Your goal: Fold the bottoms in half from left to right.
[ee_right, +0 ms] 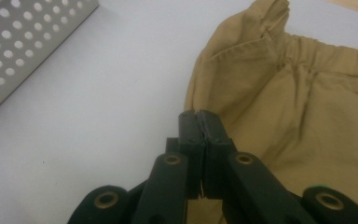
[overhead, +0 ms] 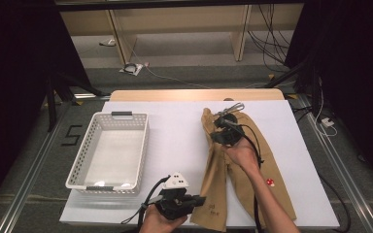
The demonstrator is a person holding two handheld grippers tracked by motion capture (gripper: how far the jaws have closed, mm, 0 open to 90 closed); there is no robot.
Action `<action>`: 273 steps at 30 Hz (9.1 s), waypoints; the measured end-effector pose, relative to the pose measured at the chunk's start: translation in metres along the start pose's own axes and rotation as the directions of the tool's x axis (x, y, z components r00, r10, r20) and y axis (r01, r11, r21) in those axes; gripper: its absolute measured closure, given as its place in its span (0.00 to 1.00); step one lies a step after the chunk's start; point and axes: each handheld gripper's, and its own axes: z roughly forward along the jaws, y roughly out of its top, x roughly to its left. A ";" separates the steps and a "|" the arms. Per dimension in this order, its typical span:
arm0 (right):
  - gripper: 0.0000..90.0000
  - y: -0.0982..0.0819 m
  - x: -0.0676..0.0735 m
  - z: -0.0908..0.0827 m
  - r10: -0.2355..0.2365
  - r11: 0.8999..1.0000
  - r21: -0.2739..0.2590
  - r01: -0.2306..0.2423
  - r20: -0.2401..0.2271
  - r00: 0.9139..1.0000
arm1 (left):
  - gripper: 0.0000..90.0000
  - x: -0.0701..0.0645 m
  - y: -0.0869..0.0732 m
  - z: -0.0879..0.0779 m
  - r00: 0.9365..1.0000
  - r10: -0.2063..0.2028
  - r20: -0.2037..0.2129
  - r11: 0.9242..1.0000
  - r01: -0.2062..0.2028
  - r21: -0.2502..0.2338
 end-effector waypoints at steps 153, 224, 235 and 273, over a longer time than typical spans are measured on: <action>0.99 -0.167 -0.140 -0.062 0.246 0.962 0.087 -0.258 0.127 0.961 | 0.26 0.053 0.023 0.027 0.993 -0.080 -0.087 0.995 0.076 -0.057; 0.35 -0.166 -0.130 -0.062 0.267 0.964 -0.029 -0.265 0.122 0.956 | 0.31 0.065 0.078 0.155 0.950 -0.279 -0.142 0.954 0.291 0.070; 0.38 -0.168 -0.131 -0.061 0.274 0.962 -0.025 -0.273 0.122 0.954 | 0.44 0.062 0.085 0.164 0.945 -0.287 -0.154 0.949 0.302 0.086; 0.85 -0.175 -0.138 -0.049 0.358 0.931 0.052 -0.360 0.045 0.933 | 0.99 0.063 0.082 0.162 0.962 -0.212 -0.173 0.970 0.228 0.081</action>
